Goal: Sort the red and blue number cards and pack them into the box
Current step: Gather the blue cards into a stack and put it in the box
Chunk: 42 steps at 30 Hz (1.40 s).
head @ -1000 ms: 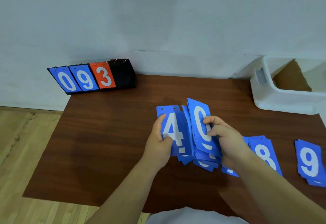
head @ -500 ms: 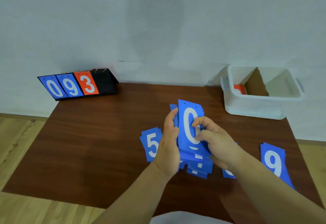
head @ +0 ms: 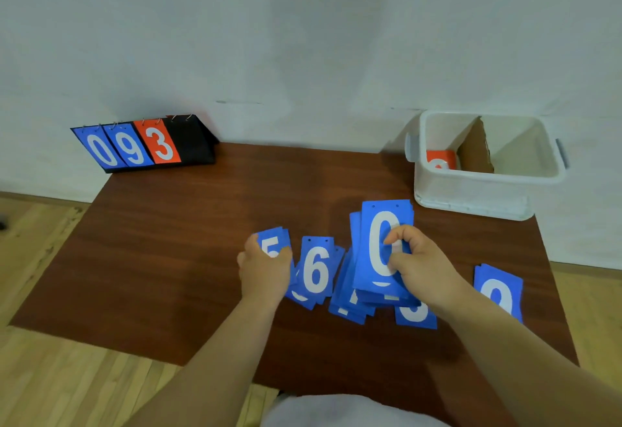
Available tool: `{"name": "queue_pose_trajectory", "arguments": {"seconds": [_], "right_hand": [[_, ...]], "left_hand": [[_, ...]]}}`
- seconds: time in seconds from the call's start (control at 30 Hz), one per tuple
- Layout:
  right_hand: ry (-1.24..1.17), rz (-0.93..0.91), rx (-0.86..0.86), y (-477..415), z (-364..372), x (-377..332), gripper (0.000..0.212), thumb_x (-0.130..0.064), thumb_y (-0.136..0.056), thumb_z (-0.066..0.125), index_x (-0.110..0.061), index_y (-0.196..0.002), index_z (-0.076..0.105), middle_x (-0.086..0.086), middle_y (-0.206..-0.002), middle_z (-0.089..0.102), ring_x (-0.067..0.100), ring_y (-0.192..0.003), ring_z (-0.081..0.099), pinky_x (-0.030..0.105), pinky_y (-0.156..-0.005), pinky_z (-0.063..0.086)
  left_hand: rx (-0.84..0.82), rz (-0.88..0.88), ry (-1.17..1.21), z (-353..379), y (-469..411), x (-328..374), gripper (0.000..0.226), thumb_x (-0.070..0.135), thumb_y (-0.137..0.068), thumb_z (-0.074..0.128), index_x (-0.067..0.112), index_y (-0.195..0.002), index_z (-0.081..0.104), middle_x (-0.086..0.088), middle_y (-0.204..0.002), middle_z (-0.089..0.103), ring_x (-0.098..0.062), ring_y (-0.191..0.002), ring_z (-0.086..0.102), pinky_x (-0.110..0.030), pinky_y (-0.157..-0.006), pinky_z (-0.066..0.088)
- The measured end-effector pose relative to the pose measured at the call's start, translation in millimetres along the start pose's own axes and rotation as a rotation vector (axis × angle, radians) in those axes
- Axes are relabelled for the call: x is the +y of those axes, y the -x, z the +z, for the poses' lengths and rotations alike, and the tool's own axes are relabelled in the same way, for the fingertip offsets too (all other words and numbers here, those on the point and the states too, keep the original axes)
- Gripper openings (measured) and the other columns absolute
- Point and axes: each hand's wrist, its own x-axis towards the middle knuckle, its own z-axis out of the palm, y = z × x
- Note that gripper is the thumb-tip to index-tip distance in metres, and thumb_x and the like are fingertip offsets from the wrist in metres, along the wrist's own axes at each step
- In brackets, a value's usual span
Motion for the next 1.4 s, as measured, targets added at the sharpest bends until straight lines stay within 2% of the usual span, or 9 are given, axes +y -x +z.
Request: {"name": "queue_pose_trajectory", "arguments": {"seconds": [0.13, 0.3, 0.57, 0.73, 0.9, 1.03, 1.1, 1.23, 1.4], "right_hand": [[0.074, 0.052, 0.015, -13.8, 15.1, 3.4, 0.027, 0.002, -0.09, 0.047, -0.021, -0.098, 0.057, 0.005, -0.069, 0.047, 0.009, -0.036, 0.027, 0.024, -0.038, 0.026], [0.148, 0.105, 0.017, -31.2, 32.4, 6.1, 0.027, 0.002, -0.092, 0.048, -0.022, -0.098, 0.058, 0.006, -0.073, 0.048, 0.012, -0.043, 0.033, 0.024, -0.038, 0.031], [0.21, 0.177, 0.057, -53.2, 49.6, 9.5, 0.027, -0.001, -0.09, 0.053, -0.027, -0.095, 0.058, 0.008, -0.08, 0.057, 0.021, -0.054, 0.044, 0.028, -0.044, 0.036], [0.201, 0.211, 0.076, -58.0, 61.8, 7.9, 0.026, -0.002, -0.09, 0.054, -0.028, -0.095, 0.059, 0.005, -0.082, 0.057, 0.015, -0.05, 0.041, 0.025, -0.042, 0.034], [0.194, 0.213, 0.07, -56.1, 71.1, 3.5, 0.025, -0.002, -0.091, 0.054, -0.026, -0.096, 0.059, 0.003, -0.085, 0.061, 0.016, -0.053, 0.047, 0.026, -0.044, 0.037], [0.188, 0.219, 0.089, -53.6, 76.1, 1.4, 0.025, -0.003, -0.091, 0.054, -0.027, -0.096, 0.059, 0.004, -0.093, 0.063, 0.02, -0.062, 0.055, 0.029, -0.048, 0.041], [0.178, 0.225, 0.1, -52.8, 78.1, 1.1, 0.025, -0.004, -0.091, 0.054, -0.028, -0.096, 0.059, 0.004, -0.093, 0.063, 0.022, -0.064, 0.057, 0.029, -0.049, 0.042], [0.155, 0.228, 0.115, -50.2, 84.9, -2.3, 0.025, -0.004, -0.091, 0.054, -0.027, -0.096, 0.06, 0.002, -0.09, 0.062, 0.018, -0.06, 0.051, 0.025, -0.045, 0.037], [-0.1, 0.234, 0.056, -47.8, 96.3, -13.6, 0.034, 0.004, -0.085, 0.056, -0.029, -0.088, 0.065, 0.018, -0.109, 0.065, 0.036, -0.084, 0.063, 0.047, -0.066, 0.05]], "left_hand": [[-0.027, -0.127, -0.227, 8.8, -34.5, -24.9, 0.092, 0.051, -0.084, 0.074, 0.024, -0.156, 0.023, -0.013, -0.138, 0.043, -0.035, -0.125, 0.048, -0.047, -0.096, 0.047], [-0.094, -0.23, -0.275, 30.0, -62.5, -33.1, 0.118, 0.066, -0.078, 0.075, 0.024, -0.159, 0.001, -0.018, -0.148, 0.034, -0.04, -0.135, 0.037, -0.053, -0.104, 0.042], [-0.074, -0.256, -0.417, 49.6, -83.8, -40.3, 0.127, 0.058, -0.074, 0.082, 0.032, -0.156, -0.012, -0.015, -0.143, 0.029, -0.036, -0.127, 0.037, -0.053, -0.097, 0.048], [-0.086, -0.21, -0.341, 48.7, -86.3, -49.4, 0.124, 0.046, -0.076, 0.085, 0.036, -0.156, -0.009, -0.012, -0.141, 0.026, -0.033, -0.122, 0.043, -0.047, -0.093, 0.052], [-0.135, -0.125, -0.195, 43.4, -91.5, -52.9, 0.117, 0.024, -0.084, 0.082, 0.046, -0.156, -0.008, -0.006, -0.123, 0.035, -0.017, -0.082, 0.058, -0.034, -0.072, 0.056], [-0.117, -0.093, 0.006, 31.3, -95.2, -59.8, 0.097, 0.014, -0.091, 0.074, 0.044, -0.158, 0.011, -0.004, -0.128, 0.054, -0.021, -0.106, 0.063, -0.04, -0.08, 0.062], [-0.067, -0.091, 0.105, 18.2, -98.8, -62.8, 0.084, 0.013, -0.094, 0.07, 0.04, -0.157, 0.022, 0.0, -0.14, 0.052, -0.023, -0.119, 0.06, -0.037, -0.082, 0.06], [-0.017, -0.093, 0.252, -12.5, -107.9, -68.6, 0.068, 0.014, -0.097, 0.065, 0.039, -0.153, 0.035, 0.001, -0.148, 0.049, -0.023, -0.124, 0.058, -0.031, -0.081, 0.052], [-0.144, 0.048, 0.339, -40.0, -97.0, -51.3, 0.063, 0.011, -0.098, 0.062, 0.04, -0.149, 0.041, 0.01, -0.15, 0.045, -0.012, -0.128, 0.05, -0.028, -0.096, 0.048]]}}
